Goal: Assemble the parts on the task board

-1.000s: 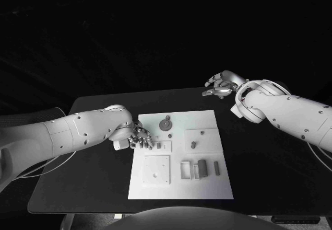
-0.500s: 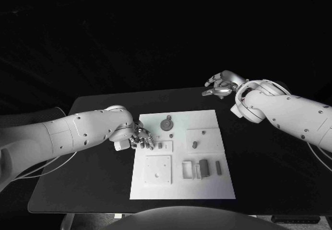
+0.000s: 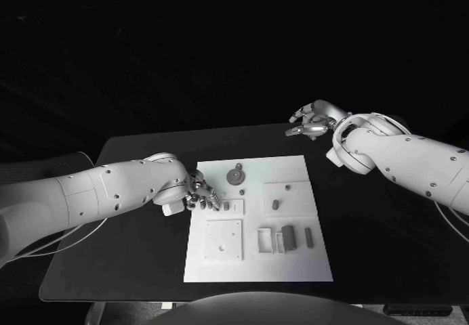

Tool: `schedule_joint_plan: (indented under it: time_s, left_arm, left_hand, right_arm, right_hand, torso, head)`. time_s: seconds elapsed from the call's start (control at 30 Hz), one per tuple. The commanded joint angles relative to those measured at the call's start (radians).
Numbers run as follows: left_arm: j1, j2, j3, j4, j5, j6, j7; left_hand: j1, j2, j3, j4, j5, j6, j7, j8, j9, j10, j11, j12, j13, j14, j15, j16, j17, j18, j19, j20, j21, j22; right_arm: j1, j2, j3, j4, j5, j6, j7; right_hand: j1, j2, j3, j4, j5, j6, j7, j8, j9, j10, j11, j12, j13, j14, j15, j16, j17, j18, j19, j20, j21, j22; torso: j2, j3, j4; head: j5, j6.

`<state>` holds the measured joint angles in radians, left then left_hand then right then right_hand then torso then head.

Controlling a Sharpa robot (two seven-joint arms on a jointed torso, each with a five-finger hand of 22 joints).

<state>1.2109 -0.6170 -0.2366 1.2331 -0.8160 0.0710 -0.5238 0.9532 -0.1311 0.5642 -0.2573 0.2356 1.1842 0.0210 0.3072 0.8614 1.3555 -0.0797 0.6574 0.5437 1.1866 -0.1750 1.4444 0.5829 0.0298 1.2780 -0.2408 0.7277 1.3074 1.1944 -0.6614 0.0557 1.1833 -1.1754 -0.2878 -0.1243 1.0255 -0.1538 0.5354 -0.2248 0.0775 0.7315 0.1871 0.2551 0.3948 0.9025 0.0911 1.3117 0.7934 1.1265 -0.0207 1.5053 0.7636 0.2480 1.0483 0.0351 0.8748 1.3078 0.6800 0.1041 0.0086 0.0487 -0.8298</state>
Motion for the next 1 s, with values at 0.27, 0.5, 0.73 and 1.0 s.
schedule_joint_plan:
  time_s: [0.27,0.5,0.73,1.0]
  left_arm:
    - [-0.001,-0.004,0.0,-0.001,-0.033,-0.048,0.018]
    - [-0.001,0.001,0.0,-0.009,-0.033,-0.013,-0.011]
    - [-0.001,0.004,0.0,-0.011,-0.023,0.014,-0.024]
    - [-0.001,0.009,0.0,-0.017,-0.023,0.011,-0.025]
  left_hand:
    - [0.07,0.06,0.021,-0.026,0.012,0.012,-0.001,0.003,0.001,0.006,-0.003,0.003,-0.001,0.008,-0.011,0.005,0.001,0.017,0.011,0.001,0.008,0.021]
    - [0.069,0.061,0.02,-0.025,0.013,0.012,-0.001,0.003,0.001,0.007,-0.004,0.003,-0.001,0.009,-0.011,0.005,0.001,0.017,0.012,0.001,0.008,0.02]
    - [0.067,0.063,0.019,-0.023,0.013,0.013,-0.001,0.003,0.0,0.007,-0.003,0.003,-0.001,0.01,-0.011,0.005,0.001,0.017,0.013,0.001,0.008,0.02]
    - [0.065,0.065,0.018,-0.022,0.011,0.012,-0.001,0.002,0.0,0.007,-0.003,0.002,-0.001,0.01,-0.011,0.004,0.001,0.016,0.013,0.002,0.008,0.02]
  right_arm:
    - [-0.001,0.0,0.0,0.001,-0.007,0.011,0.006]
    - [-0.001,0.0,0.0,0.002,-0.007,0.011,0.006]
    - [-0.001,-0.001,0.0,0.002,-0.007,0.012,0.006]
    - [-0.001,-0.001,0.0,0.002,-0.007,0.012,0.005]
  right_hand:
    - [-0.012,0.001,0.0,0.005,0.003,0.0,0.017,0.006,-0.002,-0.007,0.0,0.005,-0.001,-0.006,0.004,0.007,-0.002,0.014,-0.001,-0.009,-0.005,0.018]
    - [-0.012,0.001,0.0,0.006,0.003,0.0,0.017,0.006,-0.002,-0.007,0.0,0.005,-0.002,-0.006,0.004,0.007,-0.002,0.014,-0.001,-0.009,-0.005,0.018]
    - [-0.012,0.001,0.0,0.005,0.003,0.0,0.017,0.006,-0.002,-0.007,0.0,0.005,-0.002,-0.006,0.004,0.007,-0.002,0.014,-0.001,-0.009,-0.006,0.018]
    - [-0.012,0.001,0.0,0.005,0.003,0.0,0.017,0.006,-0.002,-0.007,0.0,0.005,-0.002,-0.006,0.004,0.007,-0.002,0.014,-0.001,-0.009,-0.006,0.018]
  torso:
    - [0.0,-0.0013,0.0004]
    - [0.0,-0.0006,0.0007]
    - [0.0,-0.0001,0.0001]
    - [0.0,0.0002,0.0]
  head:
    - [0.0,0.001]
    - [0.002,0.001]
    - [0.003,0.0]
    - [0.003,0.0]
